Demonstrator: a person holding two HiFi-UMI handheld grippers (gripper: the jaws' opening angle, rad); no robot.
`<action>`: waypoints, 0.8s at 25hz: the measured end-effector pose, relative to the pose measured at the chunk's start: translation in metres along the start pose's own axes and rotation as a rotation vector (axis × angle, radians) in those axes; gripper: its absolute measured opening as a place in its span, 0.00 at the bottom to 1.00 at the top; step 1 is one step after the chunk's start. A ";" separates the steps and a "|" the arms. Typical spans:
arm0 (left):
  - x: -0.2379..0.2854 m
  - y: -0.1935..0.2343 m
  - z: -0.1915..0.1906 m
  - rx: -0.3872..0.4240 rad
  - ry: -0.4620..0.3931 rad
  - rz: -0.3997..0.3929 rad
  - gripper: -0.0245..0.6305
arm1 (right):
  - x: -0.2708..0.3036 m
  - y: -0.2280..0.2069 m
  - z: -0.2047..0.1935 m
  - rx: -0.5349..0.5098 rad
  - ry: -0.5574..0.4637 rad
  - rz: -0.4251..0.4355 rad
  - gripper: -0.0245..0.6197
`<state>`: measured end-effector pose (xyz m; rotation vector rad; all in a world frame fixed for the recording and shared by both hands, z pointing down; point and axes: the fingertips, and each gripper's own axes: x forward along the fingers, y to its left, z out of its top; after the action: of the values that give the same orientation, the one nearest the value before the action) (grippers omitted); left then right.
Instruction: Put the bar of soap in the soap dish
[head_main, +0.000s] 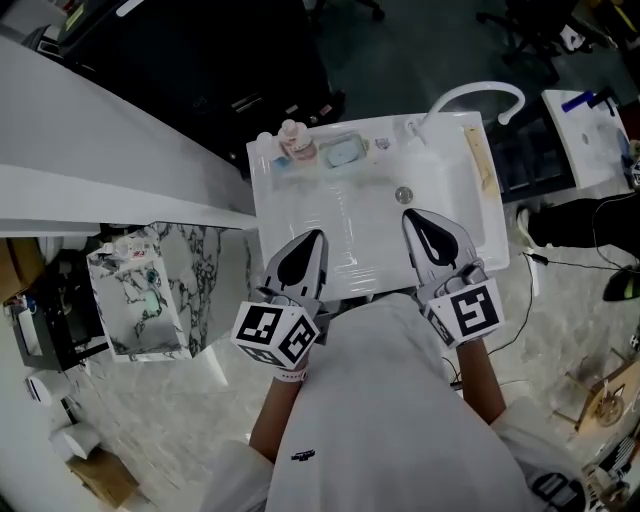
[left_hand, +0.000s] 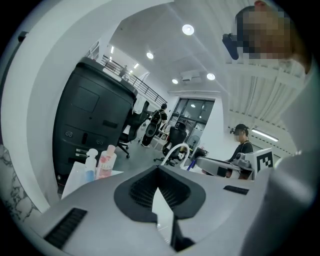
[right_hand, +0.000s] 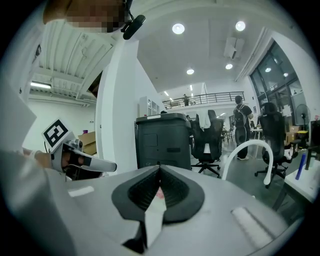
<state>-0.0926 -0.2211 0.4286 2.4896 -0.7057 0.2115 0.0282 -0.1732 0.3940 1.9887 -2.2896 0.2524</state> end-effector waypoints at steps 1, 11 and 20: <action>-0.004 -0.001 0.003 0.003 -0.010 0.001 0.05 | -0.002 0.002 0.002 -0.007 -0.001 0.001 0.06; -0.036 -0.005 0.024 0.025 -0.095 0.008 0.05 | -0.018 0.007 0.016 -0.042 -0.022 -0.016 0.06; -0.045 -0.005 0.039 0.030 -0.144 0.010 0.05 | -0.025 0.009 0.016 -0.032 -0.031 -0.027 0.06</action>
<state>-0.1283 -0.2182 0.3800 2.5492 -0.7780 0.0471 0.0237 -0.1508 0.3734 2.0201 -2.2686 0.1831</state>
